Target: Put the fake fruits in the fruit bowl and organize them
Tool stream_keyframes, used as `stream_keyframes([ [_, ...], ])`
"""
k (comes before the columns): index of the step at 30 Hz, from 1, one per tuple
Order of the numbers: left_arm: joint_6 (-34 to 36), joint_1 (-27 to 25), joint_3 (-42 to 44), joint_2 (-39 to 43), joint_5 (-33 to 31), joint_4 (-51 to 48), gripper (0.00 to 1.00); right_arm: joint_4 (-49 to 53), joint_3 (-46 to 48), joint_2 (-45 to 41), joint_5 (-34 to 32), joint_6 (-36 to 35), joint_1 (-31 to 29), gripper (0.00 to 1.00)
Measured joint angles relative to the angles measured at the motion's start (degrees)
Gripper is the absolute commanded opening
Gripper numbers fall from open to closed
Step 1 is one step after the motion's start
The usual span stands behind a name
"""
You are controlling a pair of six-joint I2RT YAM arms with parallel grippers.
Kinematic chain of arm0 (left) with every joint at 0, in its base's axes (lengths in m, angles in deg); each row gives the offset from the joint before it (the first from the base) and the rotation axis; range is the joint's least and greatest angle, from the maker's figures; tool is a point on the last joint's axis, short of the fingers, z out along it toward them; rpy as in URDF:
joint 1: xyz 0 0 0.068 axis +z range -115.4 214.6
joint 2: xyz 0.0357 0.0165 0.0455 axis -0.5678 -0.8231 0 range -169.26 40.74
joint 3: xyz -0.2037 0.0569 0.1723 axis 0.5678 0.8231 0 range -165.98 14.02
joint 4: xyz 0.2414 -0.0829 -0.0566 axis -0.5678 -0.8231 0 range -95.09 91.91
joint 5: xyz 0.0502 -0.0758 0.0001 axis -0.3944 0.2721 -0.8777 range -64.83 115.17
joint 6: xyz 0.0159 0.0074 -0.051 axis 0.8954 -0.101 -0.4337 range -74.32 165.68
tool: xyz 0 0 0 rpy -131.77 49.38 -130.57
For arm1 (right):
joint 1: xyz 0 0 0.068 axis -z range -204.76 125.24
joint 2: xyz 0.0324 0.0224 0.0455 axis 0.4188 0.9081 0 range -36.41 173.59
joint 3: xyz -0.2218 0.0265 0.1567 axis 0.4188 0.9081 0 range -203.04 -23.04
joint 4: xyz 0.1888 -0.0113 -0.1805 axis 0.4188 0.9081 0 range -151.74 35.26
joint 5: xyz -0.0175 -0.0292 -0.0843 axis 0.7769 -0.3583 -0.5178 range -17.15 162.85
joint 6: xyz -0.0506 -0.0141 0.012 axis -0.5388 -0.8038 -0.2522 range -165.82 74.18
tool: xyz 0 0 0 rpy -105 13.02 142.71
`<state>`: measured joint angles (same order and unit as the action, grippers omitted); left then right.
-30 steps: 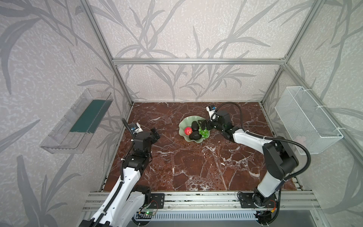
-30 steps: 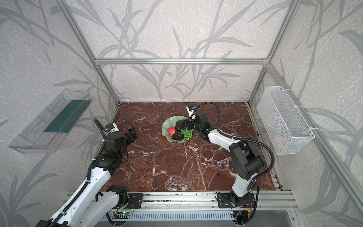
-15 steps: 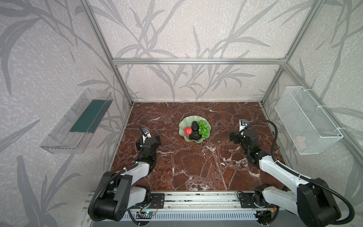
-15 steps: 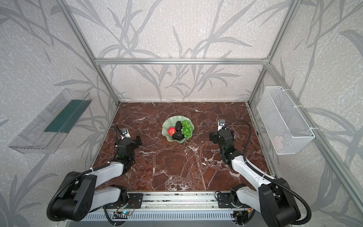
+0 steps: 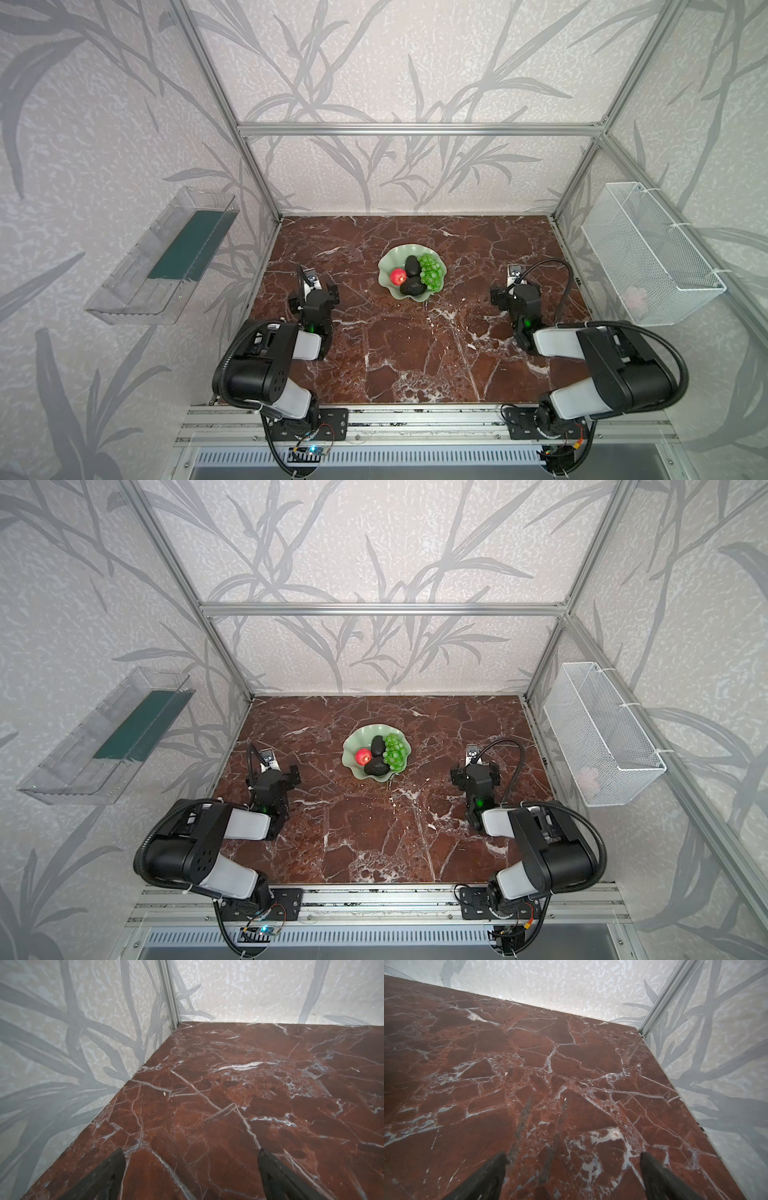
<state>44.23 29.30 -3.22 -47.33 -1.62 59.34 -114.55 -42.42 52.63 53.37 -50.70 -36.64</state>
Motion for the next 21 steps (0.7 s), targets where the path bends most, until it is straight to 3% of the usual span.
stream_keyframes([
  [4,-0.31,1.31,-2.78,-2.03,1.42,-0.09,0.99,-2.43,0.76,2.14,2.99,-0.94,0.52,0.99],
  [17,-0.63,1.66,-2.89,-2.45,2.64,0.22,0.99,-6.54,0.52,2.49,3.10,-0.98,0.70,0.99],
  [21,-0.63,1.66,-2.89,-2.45,2.71,0.28,0.99,-4.68,-0.46,2.49,6.62,-0.50,2.91,0.99],
])
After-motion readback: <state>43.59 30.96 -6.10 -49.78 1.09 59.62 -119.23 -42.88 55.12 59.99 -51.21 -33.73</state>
